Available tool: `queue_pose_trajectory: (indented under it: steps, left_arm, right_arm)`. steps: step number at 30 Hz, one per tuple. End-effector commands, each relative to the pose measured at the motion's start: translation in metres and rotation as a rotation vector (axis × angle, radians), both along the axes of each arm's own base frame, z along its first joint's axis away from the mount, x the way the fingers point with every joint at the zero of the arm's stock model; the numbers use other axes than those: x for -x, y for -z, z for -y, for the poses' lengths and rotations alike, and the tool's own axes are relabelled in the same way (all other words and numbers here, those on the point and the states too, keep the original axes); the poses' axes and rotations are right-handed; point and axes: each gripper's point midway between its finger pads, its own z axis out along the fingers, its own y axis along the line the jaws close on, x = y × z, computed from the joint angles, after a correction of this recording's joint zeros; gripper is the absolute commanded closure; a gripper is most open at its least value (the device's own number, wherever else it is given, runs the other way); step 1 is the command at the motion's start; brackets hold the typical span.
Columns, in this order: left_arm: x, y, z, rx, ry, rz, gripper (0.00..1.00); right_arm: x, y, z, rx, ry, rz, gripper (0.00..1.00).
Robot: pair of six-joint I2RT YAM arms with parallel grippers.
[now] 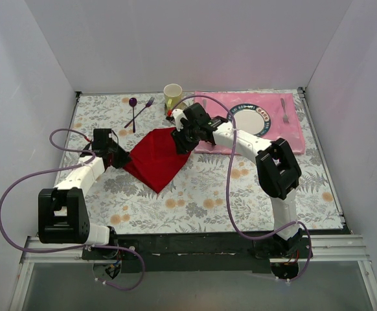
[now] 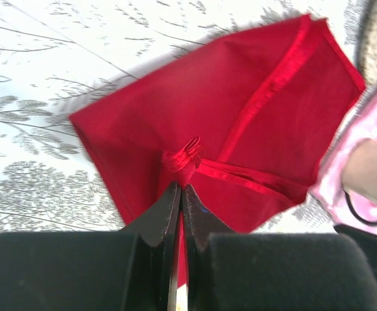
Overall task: Fold the napkin, place the utensils inside, and roll it up
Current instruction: Fold the napkin, then roll the napkin with the utensil
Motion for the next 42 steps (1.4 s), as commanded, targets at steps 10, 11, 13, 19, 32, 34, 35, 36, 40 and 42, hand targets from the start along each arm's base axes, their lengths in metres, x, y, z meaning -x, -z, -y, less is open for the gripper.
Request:
queue_pose_trajectory:
  steps: [10, 11, 13, 19, 32, 34, 35, 36, 40, 42]
  left_arm:
    - [0.006, 0.015, -0.038, -0.158, -0.128, -0.014, 0.81]
    - [0.006, 0.013, -0.042, -0.177, -0.141, -0.009, 0.74]
    - [0.008, 0.008, -0.046, -0.199, -0.15, -0.015, 0.68]
    - [0.005, -0.038, -0.028, -0.126, -0.07, 0.091, 0.58]
    - [-0.003, -0.011, 0.021, 0.108, 0.083, 0.048, 0.93]
    - [-0.005, -0.003, 0.013, 0.059, 0.069, 0.039, 0.93]
    - [-0.005, 0.003, 0.007, 0.028, 0.054, 0.024, 0.93]
    - [-0.005, 0.007, 0.003, 0.01, 0.047, 0.016, 0.93]
    - [0.0, 0.025, -0.007, -0.047, 0.029, -0.034, 0.93]
    - [0.0, 0.031, -0.01, -0.063, 0.017, -0.051, 0.93]
  right_arm:
    - [0.008, 0.005, -0.036, -0.128, -0.02, -0.126, 0.6]
    - [0.008, 0.009, -0.037, -0.126, -0.009, -0.144, 0.6]
    - [0.009, 0.012, -0.039, -0.132, -0.006, -0.163, 0.63]
    - [0.021, 0.011, -0.049, -0.19, -0.016, -0.231, 0.68]
    - [0.026, 0.019, -0.062, -0.262, 0.013, -0.321, 0.75]
    - [0.026, 0.026, -0.062, -0.254, 0.015, -0.323, 0.75]
    - [0.026, 0.029, -0.06, -0.246, 0.017, -0.321, 0.75]
    - [0.025, 0.033, -0.057, -0.234, 0.027, -0.316, 0.75]
    - [0.018, 0.052, -0.049, -0.173, 0.053, -0.28, 0.76]
    - [0.014, 0.061, -0.045, -0.129, 0.058, -0.26, 0.76]
